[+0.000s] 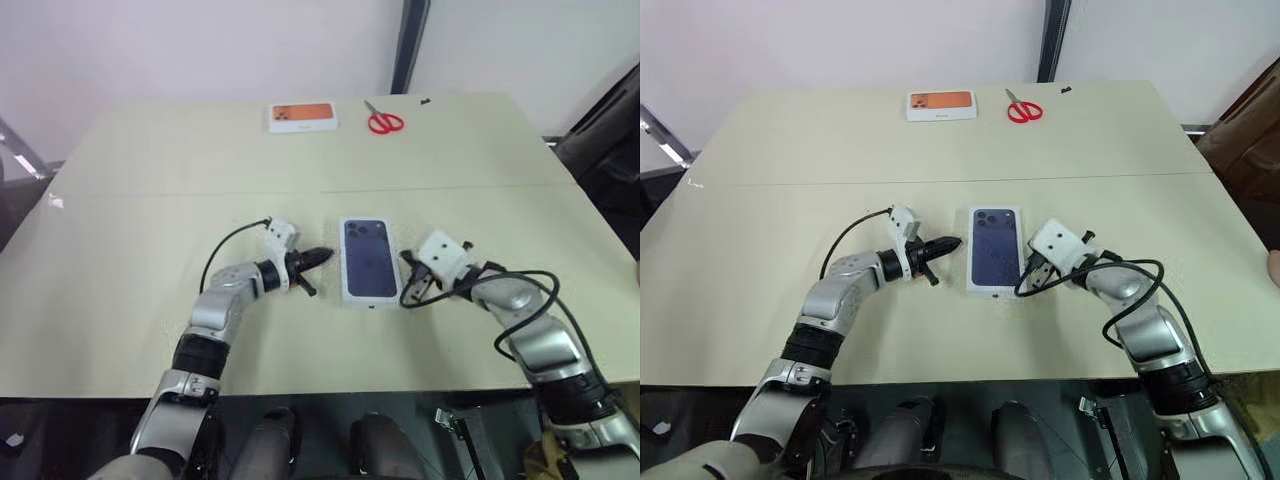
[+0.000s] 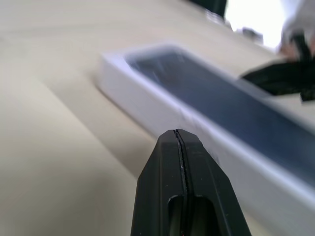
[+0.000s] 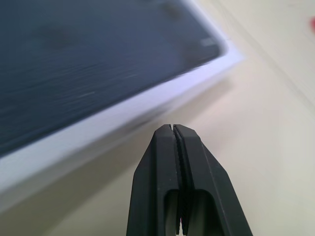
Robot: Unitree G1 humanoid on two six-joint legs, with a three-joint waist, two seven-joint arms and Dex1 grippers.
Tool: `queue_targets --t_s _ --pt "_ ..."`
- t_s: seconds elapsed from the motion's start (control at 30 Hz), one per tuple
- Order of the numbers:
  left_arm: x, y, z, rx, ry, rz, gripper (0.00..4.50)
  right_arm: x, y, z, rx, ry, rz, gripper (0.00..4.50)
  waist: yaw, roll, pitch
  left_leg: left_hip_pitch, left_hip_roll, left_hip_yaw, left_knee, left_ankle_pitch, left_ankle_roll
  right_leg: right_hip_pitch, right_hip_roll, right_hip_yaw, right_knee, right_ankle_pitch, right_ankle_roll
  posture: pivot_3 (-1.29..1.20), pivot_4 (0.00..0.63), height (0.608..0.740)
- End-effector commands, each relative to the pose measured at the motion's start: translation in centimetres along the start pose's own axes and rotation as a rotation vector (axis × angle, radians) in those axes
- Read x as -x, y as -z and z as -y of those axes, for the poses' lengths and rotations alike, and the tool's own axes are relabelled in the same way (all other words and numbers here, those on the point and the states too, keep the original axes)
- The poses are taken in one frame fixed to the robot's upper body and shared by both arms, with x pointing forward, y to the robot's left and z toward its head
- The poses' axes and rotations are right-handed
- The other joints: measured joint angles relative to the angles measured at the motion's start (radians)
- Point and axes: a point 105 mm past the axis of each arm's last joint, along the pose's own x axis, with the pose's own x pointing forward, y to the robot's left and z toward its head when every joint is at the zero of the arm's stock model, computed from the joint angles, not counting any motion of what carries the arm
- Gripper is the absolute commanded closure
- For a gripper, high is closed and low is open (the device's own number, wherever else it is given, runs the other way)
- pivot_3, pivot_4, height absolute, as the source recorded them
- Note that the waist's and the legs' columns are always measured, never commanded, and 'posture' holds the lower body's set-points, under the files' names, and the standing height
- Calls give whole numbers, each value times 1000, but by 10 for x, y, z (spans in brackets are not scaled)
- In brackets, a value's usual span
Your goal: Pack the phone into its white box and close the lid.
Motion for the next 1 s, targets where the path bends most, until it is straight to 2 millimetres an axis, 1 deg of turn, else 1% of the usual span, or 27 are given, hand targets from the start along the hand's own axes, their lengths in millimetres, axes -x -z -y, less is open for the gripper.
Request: queue_targets --t_s 0.03,0.1,0.13,0.2,0.27,0.33,0.4,0.43,0.53,0.6,0.63,0.7,0.73,0.83,0.9,0.93,0.97,1.0 --pt "-20 -28 15 -50 62 72 4500 -2 -37 8 -39 17 160 4434 -1 0 0 0 0 0 0 0 0 0 0 0 0 0 0 0 150 734" --pt "-27 -28 19 -41 78 72 4500 -4 -44 3 -35 -14 189 4434 -1 0 0 0 0 0 1 0 0 1 0 0 0 0 0 0 150 734" --pt "-32 -21 21 -61 82 41 4500 -6 -45 -8 -40 -67 191 4434 -1 0 0 0 0 0 1 0 0 1 0 0 0 0 0 0 150 734" --pt "-38 -2 21 -126 84 -54 4500 -8 -41 -27 -25 -153 173 4434 -3 0 0 0 0 1 1 0 0 1 0 0 0 0 0 0 150 734" --pt "-38 20 19 -204 74 -149 4500 -10 -24 -44 1 -219 94 4434 -6 0 0 0 0 1 1 0 0 1 0 0 0 0 0 0 150 734" --pt "-34 36 14 -226 59 -217 4500 -9 0 -58 77 -268 -13 4434 -5 1 -1 0 0 1 1 0 0 0 1 0 1 0 0 0 150 734" --pt "-29 44 10 -238 53 -246 4500 -8 11 -64 108 -289 -59 4434 -4 -2 -4 2 0 1 1 0 0 3 0 0 0 0 0 0 150 734" --pt "-27 46 8 -222 46 -254 4500 -7 13 -65 100 -290 -63 4434 -4 -4 -6 5 0 0 0 -1 1 5 1 0 0 0 0 0 150 734" --pt "-20 44 5 -197 41 -232 4500 -9 8 -60 62 -261 -42 4434 -4 -5 -7 20 0 0 -4 -5 6 20 0 0 -6 0 0 0 150 734" --pt "-17 41 3 -171 35 -216 4500 -11 2 -55 -2 -249 -20 4434 -6 -5 -8 20 1 -1 -5 -5 7 21 1 0 -6 -1 0 0 150 734" --pt "-15 39 1 -161 34 -211 4500 -11 -2 -51 -44 -243 -4 4202 -6 -5 -8 20 1 -1 -5 -5 7 21 1 0 -6 0 0 0 150 734" --pt "-9 26 -1 -152 40 -164 3944 -10 -16 -40 -146 -216 64 3622 -7 -5 -8 20 1 0 -5 -5 7 20 1 0 -6 0 0 0 150 734" --pt "-5 17 -2 -156 47 -138 3595 -9 -23 -33 -154 -194 102 3158 -7 -5 -8 19 1 -1 -5 -5 6 19 1 0 -6 0 0 0 150 734" --pt "11 -6 -7 -179 64 -89 2078 -4 -34 -17 -184 -148 173 1616 -7 -4 -6 16 1 0 -4 -4 6 15 0 1 -5 0 0 0 150 734" --pt "23 -15 -14 -202 53 -88 1002 0 -36 -15 -185 -158 192 553 -4 -4 -5 16 1 0 -5 -4 6 15 0 1 -5 0 0 0 150 734" --pt "29 -17 -18 -223 39 -94 553 3 -35 -15 -182 -164 193 76 -3 -4 -5 16 1 0 -4 -4 6 15 0 1 -5 0 0 0 150 734" --pt "35 -18 -22 -239 22 -101 40 4 -33 -15 -177 -169 192 0 -1 -4 -5 16 0 0 -4 -4 6 15 0 0 -5 0 0 0 150 734" --pt "38 -19 -25 -249 12 -106 40 6 -32 -15 -173 -172 190 0 0 -4 -5 16 0 0 -4 -5 6 15 0 0 -5 0 0 0 150 734"
